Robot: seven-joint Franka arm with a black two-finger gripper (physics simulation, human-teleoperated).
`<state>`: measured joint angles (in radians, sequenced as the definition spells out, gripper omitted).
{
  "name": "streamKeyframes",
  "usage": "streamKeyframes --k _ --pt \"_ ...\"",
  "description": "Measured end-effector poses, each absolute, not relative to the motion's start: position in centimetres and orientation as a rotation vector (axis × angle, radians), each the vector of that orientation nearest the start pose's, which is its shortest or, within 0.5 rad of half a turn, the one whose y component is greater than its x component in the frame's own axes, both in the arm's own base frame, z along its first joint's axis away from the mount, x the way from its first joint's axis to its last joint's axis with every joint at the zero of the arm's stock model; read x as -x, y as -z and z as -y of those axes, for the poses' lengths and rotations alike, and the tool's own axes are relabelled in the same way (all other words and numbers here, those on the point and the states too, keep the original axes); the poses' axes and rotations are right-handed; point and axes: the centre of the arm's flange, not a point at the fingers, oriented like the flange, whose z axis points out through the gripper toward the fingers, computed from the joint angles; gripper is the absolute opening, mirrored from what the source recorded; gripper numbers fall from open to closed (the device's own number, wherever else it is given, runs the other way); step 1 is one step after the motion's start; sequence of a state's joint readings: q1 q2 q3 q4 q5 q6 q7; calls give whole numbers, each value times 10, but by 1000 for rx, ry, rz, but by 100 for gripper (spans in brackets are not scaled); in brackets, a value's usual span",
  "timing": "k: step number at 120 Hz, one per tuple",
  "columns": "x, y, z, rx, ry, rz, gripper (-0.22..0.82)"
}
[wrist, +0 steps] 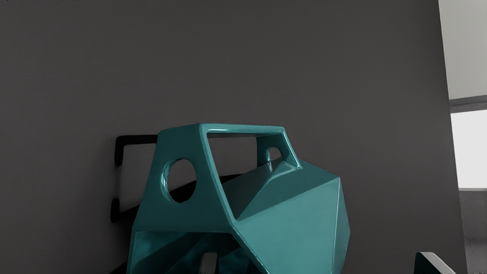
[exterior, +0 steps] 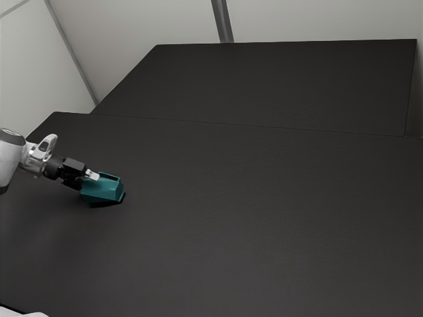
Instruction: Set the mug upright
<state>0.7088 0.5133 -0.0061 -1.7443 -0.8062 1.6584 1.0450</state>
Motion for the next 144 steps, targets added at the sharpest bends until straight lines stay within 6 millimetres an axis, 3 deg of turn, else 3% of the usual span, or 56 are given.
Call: streamKeyframes --k 28,62,84,124,144 --pt "-512 -273 -334 -2204 -257 19 38" --pt "-514 -278 -333 -2207 -264 30 4" --pt "-517 -281 -330 -2212 -268 42 -7" --pt "-530 -329 -309 -2256 -307 135 -16" --pt "-543 -360 -276 -2340 -266 260 -17"
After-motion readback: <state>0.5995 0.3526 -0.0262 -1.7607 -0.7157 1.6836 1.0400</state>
